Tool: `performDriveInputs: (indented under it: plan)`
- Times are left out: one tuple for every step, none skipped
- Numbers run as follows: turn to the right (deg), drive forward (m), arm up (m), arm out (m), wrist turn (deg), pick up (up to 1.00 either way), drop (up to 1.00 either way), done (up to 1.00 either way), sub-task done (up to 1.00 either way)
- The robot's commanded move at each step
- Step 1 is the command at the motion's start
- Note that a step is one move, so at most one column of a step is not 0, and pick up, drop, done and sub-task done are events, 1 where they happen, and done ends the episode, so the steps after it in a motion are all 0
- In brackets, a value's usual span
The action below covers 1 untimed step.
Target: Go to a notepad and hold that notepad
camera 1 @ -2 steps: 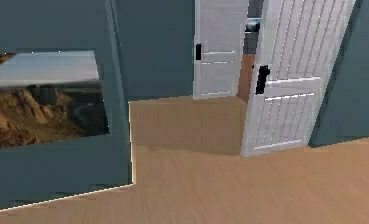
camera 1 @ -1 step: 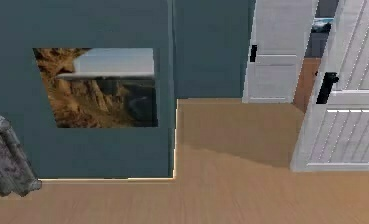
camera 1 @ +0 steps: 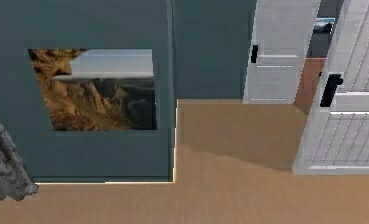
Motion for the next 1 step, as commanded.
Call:
performDriveInputs:
  plan:
    - [21.0,0.00,0.00,0.00,0.0,0.00,0.00,0.00,0.00]
